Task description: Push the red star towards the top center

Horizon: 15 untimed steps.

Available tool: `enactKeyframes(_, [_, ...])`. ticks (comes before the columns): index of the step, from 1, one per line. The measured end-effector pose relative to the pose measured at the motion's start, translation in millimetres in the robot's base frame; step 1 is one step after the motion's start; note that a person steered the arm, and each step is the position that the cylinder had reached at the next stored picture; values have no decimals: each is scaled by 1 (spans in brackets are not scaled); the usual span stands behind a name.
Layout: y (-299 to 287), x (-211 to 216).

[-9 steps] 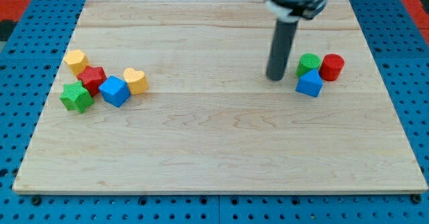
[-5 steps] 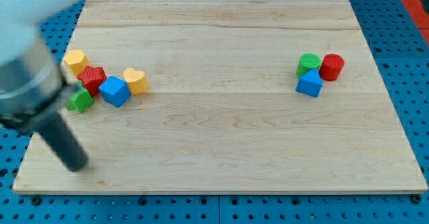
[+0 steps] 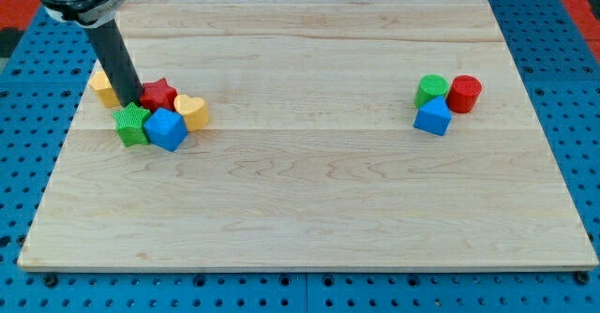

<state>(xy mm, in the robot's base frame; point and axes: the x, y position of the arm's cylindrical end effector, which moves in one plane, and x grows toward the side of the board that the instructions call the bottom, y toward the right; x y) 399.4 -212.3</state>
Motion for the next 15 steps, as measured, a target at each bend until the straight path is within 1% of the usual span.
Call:
enactKeyframes(2, [3, 12])
enactKeyframes(3, [-21, 26])
enactKeyframes(4, [-35, 59])
enactKeyframes(5, [-17, 65])
enactKeyframes(6, [22, 57])
enactKeyframes(7, [26, 56])
enactKeyframes(8, [8, 51])
enactKeyframes(9, [7, -5])
enactKeyframes(10, [50, -55])
enactKeyframes(11, [69, -94])
enactKeyframes(12, [63, -83])
enactKeyframes(13, [56, -44])
enactKeyframes(14, [79, -43])
enactKeyframes(15, [137, -51])
